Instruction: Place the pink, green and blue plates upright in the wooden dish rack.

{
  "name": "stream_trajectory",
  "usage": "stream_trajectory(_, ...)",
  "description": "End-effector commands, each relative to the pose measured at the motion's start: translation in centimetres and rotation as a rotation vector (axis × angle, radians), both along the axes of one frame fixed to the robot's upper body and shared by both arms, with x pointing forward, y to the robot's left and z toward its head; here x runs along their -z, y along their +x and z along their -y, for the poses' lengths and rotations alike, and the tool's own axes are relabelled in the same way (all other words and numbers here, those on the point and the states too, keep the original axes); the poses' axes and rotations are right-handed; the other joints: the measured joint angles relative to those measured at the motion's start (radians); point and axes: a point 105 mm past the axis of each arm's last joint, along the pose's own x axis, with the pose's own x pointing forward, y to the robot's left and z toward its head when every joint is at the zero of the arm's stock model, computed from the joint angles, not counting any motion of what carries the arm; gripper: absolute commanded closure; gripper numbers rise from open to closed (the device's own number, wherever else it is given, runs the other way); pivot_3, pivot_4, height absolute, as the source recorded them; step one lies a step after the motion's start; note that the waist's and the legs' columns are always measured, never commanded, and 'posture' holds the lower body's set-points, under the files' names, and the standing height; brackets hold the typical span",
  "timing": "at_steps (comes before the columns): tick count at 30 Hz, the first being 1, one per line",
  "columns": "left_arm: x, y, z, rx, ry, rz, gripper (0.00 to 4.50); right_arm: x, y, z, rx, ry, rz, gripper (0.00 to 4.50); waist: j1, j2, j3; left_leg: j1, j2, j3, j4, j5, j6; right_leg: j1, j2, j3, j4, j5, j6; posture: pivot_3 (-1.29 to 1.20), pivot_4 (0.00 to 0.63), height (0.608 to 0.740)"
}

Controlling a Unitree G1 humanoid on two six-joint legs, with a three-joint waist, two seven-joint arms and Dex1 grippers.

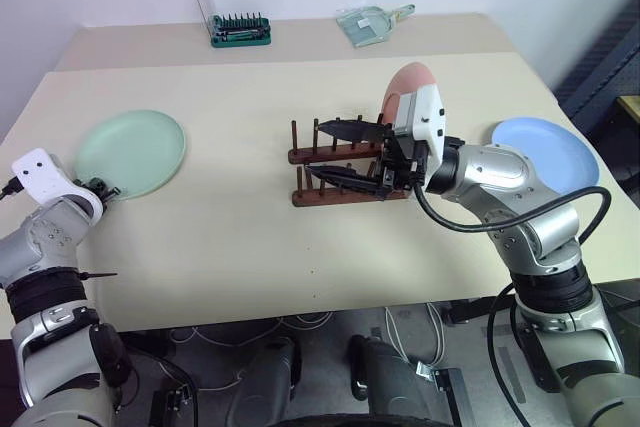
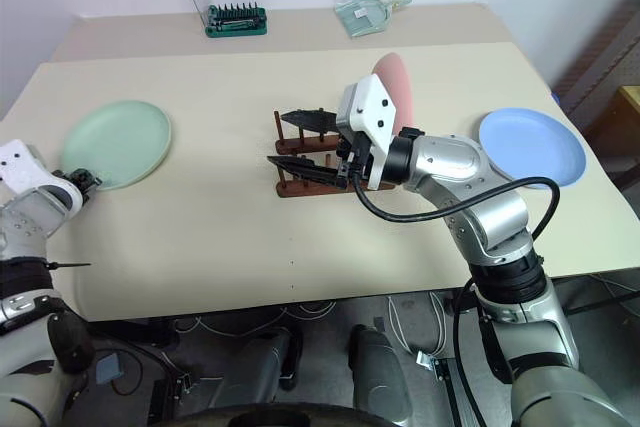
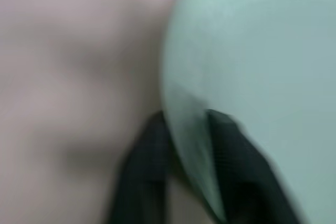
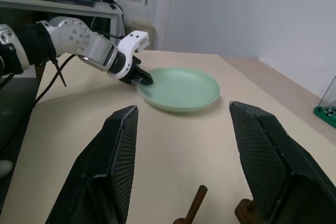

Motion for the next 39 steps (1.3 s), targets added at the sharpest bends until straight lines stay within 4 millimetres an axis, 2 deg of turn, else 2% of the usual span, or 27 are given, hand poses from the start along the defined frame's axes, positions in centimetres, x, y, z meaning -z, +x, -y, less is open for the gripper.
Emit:
stream_trajectory(1, -0.7, -0.5, -0.1, -0.016, -0.004, 0.040, 4.46, -0.9, -0.7, -0.3, -0.013, 0.013, 0.051, 1.67, 0.000, 0.000, 0.000, 0.000, 0.000, 0.000, 0.000, 0.000, 0.000, 0.000, 0.000, 0.000, 0.000, 0.000, 0.000, 0.00, 0.150, 0.740)
stream_trajectory(3, -2.6, -0.1, 0.7, 0.014, 0.019, 0.152, 4.46, -0.8, -0.5, -0.4, -0.006, -0.003, 0.066, 1.67, -0.001, 0.000, 0.000, 0.000, 0.000, 0.000, 0.000, 0.000, 0.000, 0.000, 0.000, 0.000, 0.000, 0.000, 0.000, 0.00, 0.150, 0.740)
stream_trajectory(6, -8.0, 0.0, 3.5, 0.095, 0.048, 0.427, 4.46, -0.5, 0.5, -0.5, 0.054, -0.080, 0.138, 1.67, 0.003, 0.000, 0.000, 0.000, 0.000, 0.000, 0.000, 0.000, 0.000, 0.000, 0.000, 0.000, 0.000, 0.000, 0.000, 0.00, 0.150, 0.740)
stream_trajectory(8, -10.8, -0.5, 5.3, 0.134, 0.078, 0.548, 4.46, -0.5, 1.2, -0.6, 0.088, -0.114, 0.175, 1.67, 0.003, -0.001, 0.000, -0.001, 0.000, 0.000, 0.001, 0.000, 0.000, 0.000, 0.000, 0.000, -0.001, 0.000, 0.000, 0.00, 0.150, 0.740)
stream_trajectory(10, -12.7, -0.8, 6.8, 0.163, 0.123, 0.612, 4.46, -0.5, 1.5, -0.8, 0.104, -0.141, 0.216, 1.67, 0.001, -0.001, 0.000, -0.001, 0.000, 0.000, 0.001, 0.000, 0.000, 0.000, 0.000, 0.000, -0.002, 0.001, -0.001, 0.00, 0.150, 0.740)
stream_trajectory(12, -15.9, -1.1, 10.0, 0.230, 0.223, 0.699, 4.46, -0.3, 2.1, -1.5, 0.126, -0.219, 0.322, 1.67, -0.002, -0.001, 0.000, -0.001, 0.000, 0.000, 0.001, 0.000, 0.000, 0.000, 0.000, 0.000, -0.002, 0.001, 0.000, 0.00, 0.150, 0.740)
stream_trajectory(15, -18.5, -1.4, 13.4, 0.324, 0.328, 0.749, 4.46, -0.5, 3.3, -2.3, 0.179, -0.293, 0.456, 1.67, -0.001, -0.001, 0.000, -0.001, 0.000, 0.001, 0.001, 0.001, -0.001, 0.000, 0.001, 0.000, -0.001, 0.001, 0.000, 0.00, 0.150, 0.740)
stream_trajectory(18, -19.4, -1.4, 15.6, 0.367, 0.377, 0.743, 4.46, -1.2, 4.2, -3.2, 0.227, -0.328, 0.614, 1.67, -0.003, -0.001, 0.000, -0.001, 0.000, 0.001, 0.001, 0.003, 0.000, 0.000, 0.002, 0.000, 0.000, 0.001, 0.000, 0.00, 0.150, 0.740)
stream_trajectory(22, -19.6, -1.4, 18.3, 0.420, 0.422, 0.722, 4.46, -1.1, 4.3, -4.0, 0.222, -0.367, 0.766, 1.67, -0.004, -0.001, 0.000, 0.000, 0.000, 0.001, 0.001, 0.003, 0.000, 0.000, 0.004, 0.000, 0.000, 0.001, 0.000, 0.00, 0.150, 0.740)
stream_trajectory(27, -18.9, -1.5, 20.5, 0.468, 0.445, 0.679, 4.46, -1.2, 3.9, -4.7, 0.213, -0.361, 0.828, 1.67, -0.004, -0.001, 0.000, 0.000, 0.000, 0.001, 0.001, 0.004, 0.000, 0.000, 0.005, 0.000, 0.001, 0.001, 0.000, 0.00, 0.150, 0.740)
stream_trajectory(31, -18.8, -1.8, 22.8, 0.539, 0.392, 0.689, 4.46, -0.1, 4.2, -5.2, 0.202, -0.404, 0.867, 1.67, -0.003, -0.001, 0.000, 0.000, 0.000, 0.001, 0.001, 0.004, 0.000, 0.000, 0.005, 0.000, 0.001, 0.001, 0.000, 0.00, 0.150, 0.740)
stream_trajectory(34, -18.7, -2.0, 23.5, 0.564, 0.389, 0.683, 4.46, 0.4, 4.3, -5.3, 0.196, -0.416, 0.874, 1.67, -0.005, -0.001, 0.000, 0.000, 0.000, 0.001, 0.001, 0.004, -0.001, 0.000, 0.005, 0.000, 0.001, 0.001, 0.000, 0.00, 0.150, 0.740)
stream_trajectory(37, -18.5, -2.0, 23.7, 0.571, 0.342, 0.683, 4.50, 0.9, 4.3, -5.3, 0.190, -0.433, 0.876, 2.52, -0.005, -0.001, 0.000, 0.000, 0.000, 0.001, 0.001, 0.005, -0.001, 0.000, 0.006, 0.000, 0.002, 0.001, 0.000, 0.00, 0.150, 0.740)
stream_trajectory(39, -18.7, -2.1, 23.7, 0.576, 0.331, 0.686, 4.50, 1.2, 4.4, -5.2, 0.187, -0.445, 0.874, 3.44, -0.005, -0.001, 0.000, 0.000, 0.000, 0.001, 0.001, 0.005, -0.001, 0.000, 0.006, 0.000, 0.002, 0.001, 0.000, 0.00, 0.150, 0.740)
